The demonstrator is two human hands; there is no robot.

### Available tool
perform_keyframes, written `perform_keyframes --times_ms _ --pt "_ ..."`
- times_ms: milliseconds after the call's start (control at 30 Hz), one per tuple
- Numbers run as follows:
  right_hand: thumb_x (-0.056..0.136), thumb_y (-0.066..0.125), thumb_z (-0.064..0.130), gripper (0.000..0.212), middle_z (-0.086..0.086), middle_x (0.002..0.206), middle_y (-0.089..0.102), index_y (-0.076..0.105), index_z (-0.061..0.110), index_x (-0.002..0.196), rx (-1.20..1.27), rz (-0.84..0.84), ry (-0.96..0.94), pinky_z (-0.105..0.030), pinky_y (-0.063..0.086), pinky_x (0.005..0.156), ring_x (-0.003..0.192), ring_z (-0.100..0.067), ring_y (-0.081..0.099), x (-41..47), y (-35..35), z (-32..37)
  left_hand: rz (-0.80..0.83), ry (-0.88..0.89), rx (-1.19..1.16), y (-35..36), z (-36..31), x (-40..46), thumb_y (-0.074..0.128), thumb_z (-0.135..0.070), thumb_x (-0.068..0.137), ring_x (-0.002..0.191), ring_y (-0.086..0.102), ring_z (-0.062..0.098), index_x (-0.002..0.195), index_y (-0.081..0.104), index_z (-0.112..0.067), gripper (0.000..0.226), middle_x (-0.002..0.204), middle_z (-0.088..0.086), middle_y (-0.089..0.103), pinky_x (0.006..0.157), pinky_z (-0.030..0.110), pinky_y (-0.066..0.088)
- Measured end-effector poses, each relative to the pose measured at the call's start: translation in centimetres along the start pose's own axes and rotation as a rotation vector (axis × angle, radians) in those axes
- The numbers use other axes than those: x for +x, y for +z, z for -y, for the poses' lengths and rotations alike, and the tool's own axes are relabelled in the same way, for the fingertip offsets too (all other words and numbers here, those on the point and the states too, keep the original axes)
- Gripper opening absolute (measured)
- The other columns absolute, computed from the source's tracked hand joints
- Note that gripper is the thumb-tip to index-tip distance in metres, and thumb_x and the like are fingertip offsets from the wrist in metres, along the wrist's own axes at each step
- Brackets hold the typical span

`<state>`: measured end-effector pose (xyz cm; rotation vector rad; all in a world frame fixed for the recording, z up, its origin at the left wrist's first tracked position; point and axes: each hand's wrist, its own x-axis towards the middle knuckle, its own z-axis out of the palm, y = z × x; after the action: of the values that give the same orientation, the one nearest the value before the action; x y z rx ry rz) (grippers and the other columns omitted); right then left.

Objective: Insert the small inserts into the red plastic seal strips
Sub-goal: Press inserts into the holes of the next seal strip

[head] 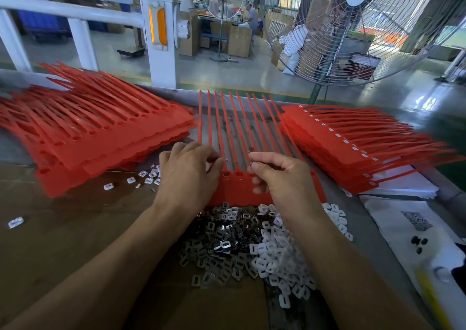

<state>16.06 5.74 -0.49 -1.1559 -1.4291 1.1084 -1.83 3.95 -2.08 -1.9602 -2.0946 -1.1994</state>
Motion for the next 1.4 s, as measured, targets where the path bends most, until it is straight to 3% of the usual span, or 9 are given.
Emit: perform_keyframes --times_ms 100,200,500,767,933,1033,1100,1200,1400 --pt "0.096 0.069 0.009 0.025 0.003 0.085 0.079 0.080 0.031 0.099 -0.001 0.017 -0.022 -0.020 0.056 0.063 0.069 -0.005 0.069 -0.1 -0.1 0.0 -0.010 0.082 -0.136 -0.5 -0.7 -0.2 0.066 -0.034 0.094 0.098 0.053 0.011 0.093 0.070 -0.033 0.005 0.091 -0.020 0.063 0.094 0.040 0.039" --pt "0.094 0.072 0.009 0.021 -0.001 0.083 0.078 0.080 0.028 0.099 0.033 0.046 -0.036 -0.020 0.056 0.063 0.070 -0.008 0.070 0.0 0.0 0.0 0.031 0.162 -0.296 -0.7 -1.6 -0.6 0.072 -0.027 0.091 0.089 0.058 0.006 0.093 0.070 -0.030 0.004 0.089 -0.018 0.067 0.086 0.046 0.049" --pt "0.095 0.072 0.012 0.018 0.003 0.092 0.077 0.075 0.026 0.107 -0.010 0.116 -0.057 -0.019 0.055 0.062 0.070 -0.005 0.070 0.0 0.1 -0.1 0.050 0.229 -0.322 -0.5 -1.2 -0.4 0.075 -0.020 0.089 0.092 0.058 0.003 0.095 0.070 -0.034 0.016 0.091 -0.018 0.067 0.087 0.046 0.046" --pt "0.096 0.071 0.007 0.016 0.000 0.081 0.077 0.075 0.020 0.105 0.003 0.118 -0.085 -0.021 0.056 0.064 0.069 -0.009 0.070 -0.3 0.1 0.4 0.104 0.076 -0.505 -0.8 -1.2 -0.3 0.074 -0.019 0.090 0.090 0.065 0.008 0.091 0.072 -0.034 0.015 0.089 -0.019 0.071 0.082 0.033 0.052" --pt "0.095 0.074 0.012 0.012 0.001 0.083 0.078 0.077 0.021 0.103 -0.068 0.103 -0.121 -0.020 0.057 0.063 0.070 -0.006 0.071 -0.5 0.2 0.5 0.126 0.054 -0.546 -1.2 -1.3 -0.4 0.073 -0.017 0.091 0.088 0.065 0.012 0.092 0.073 -0.030 0.013 0.087 -0.014 0.072 0.080 0.034 0.050" --pt "0.093 0.077 0.024 0.009 0.013 0.088 0.077 0.078 0.030 0.099 -0.177 0.093 -0.170 -0.023 0.058 0.073 0.081 -0.003 0.072 -0.4 0.1 0.3 0.138 0.053 -0.525 -1.4 -1.2 -0.3 0.073 -0.021 0.091 0.088 0.064 0.010 0.094 0.074 -0.032 0.011 0.088 -0.015 0.071 0.080 0.034 0.051" --pt "0.092 0.078 0.026 0.010 0.022 0.090 0.075 0.077 0.035 0.094 -0.250 0.075 -0.206 -0.014 0.054 0.075 0.087 0.003 0.070 -0.2 0.0 0.2 0.115 0.059 -0.459 -1.5 -0.9 -0.3 0.073 -0.025 0.090 0.089 0.063 0.006 0.095 0.073 -0.033 0.009 0.088 -0.018 0.069 0.080 0.031 0.051" --pt "0.093 0.078 0.024 0.010 0.022 0.087 0.073 0.077 0.034 0.095 -0.408 0.027 -0.227 0.000 0.043 0.074 0.091 0.013 0.063 0.5 -0.4 -0.4 0.093 0.034 -0.205 -1.9 0.2 0.0 0.071 -0.032 0.091 0.103 0.058 0.009 0.103 0.072 -0.033 0.012 0.103 -0.017 0.065 0.095 0.040 0.044" --pt "0.094 0.076 0.025 0.009 0.020 0.096 0.067 0.078 0.026 0.102 -0.677 0.037 -0.234 -0.008 0.043 0.072 0.084 0.010 0.059 1.8 0.0 -1.1 0.250 -0.082 -0.005 -2.8 1.6 0.1 0.076 -0.047 0.083 0.126 0.042 0.015 0.109 0.067 -0.045 0.028 0.130 -0.013 0.053 0.099 0.037 0.025"
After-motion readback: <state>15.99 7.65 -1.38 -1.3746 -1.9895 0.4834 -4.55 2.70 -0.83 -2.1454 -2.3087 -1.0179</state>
